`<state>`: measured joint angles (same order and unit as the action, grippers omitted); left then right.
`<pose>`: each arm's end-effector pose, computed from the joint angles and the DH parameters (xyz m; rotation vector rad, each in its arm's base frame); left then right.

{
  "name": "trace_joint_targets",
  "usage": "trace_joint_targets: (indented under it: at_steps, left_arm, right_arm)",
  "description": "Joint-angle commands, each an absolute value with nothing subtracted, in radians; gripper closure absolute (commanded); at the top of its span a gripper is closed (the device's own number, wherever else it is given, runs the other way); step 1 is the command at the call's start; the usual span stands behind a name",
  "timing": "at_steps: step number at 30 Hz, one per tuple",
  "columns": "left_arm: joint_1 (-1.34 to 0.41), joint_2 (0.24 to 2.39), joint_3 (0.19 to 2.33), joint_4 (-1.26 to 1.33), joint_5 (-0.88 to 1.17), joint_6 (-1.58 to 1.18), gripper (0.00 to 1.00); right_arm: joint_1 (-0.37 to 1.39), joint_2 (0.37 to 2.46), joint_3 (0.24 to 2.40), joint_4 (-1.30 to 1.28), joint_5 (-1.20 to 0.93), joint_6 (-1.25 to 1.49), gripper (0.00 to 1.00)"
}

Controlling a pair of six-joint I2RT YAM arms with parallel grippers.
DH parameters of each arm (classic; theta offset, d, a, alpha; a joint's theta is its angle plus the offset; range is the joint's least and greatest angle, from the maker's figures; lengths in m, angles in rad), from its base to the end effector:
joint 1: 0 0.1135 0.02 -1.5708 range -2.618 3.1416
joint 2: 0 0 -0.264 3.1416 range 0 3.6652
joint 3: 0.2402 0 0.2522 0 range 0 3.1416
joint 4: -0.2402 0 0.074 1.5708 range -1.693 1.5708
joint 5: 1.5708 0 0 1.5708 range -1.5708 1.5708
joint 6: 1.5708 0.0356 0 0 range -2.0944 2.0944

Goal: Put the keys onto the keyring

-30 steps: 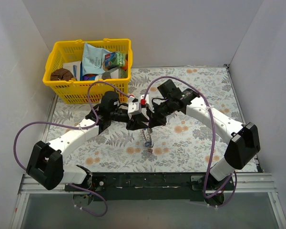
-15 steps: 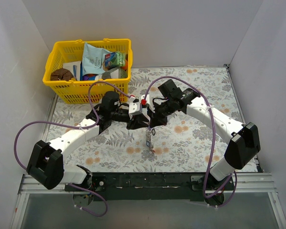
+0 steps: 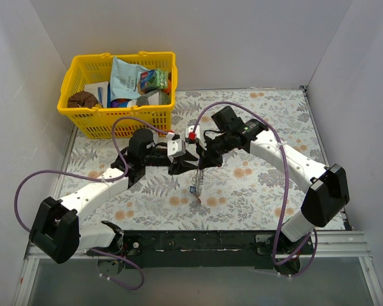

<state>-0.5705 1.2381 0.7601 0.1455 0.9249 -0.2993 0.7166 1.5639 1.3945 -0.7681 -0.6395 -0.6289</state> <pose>0.2111 -0.1692 0.2725 0.9342 1.8078 -1.4427 0.2352 0.2331 0.3127 -1.7106 1.7263 0.8339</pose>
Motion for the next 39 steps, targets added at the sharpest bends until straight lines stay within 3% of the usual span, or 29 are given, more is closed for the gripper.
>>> trace_joint_targets:
  at_steps: [1,39]
  left_arm:
    - [-0.545,1.183,0.741,0.259,0.914,-0.367,0.68]
    - [-0.535,1.258,0.727,0.209,0.974,-0.337,0.76]
  right_arm:
    - [0.723,1.519,1.393,-0.716,-0.687,-0.624,0.99]
    - [0.723,1.506,1.37,-0.684,-0.686,-0.618,0.99]
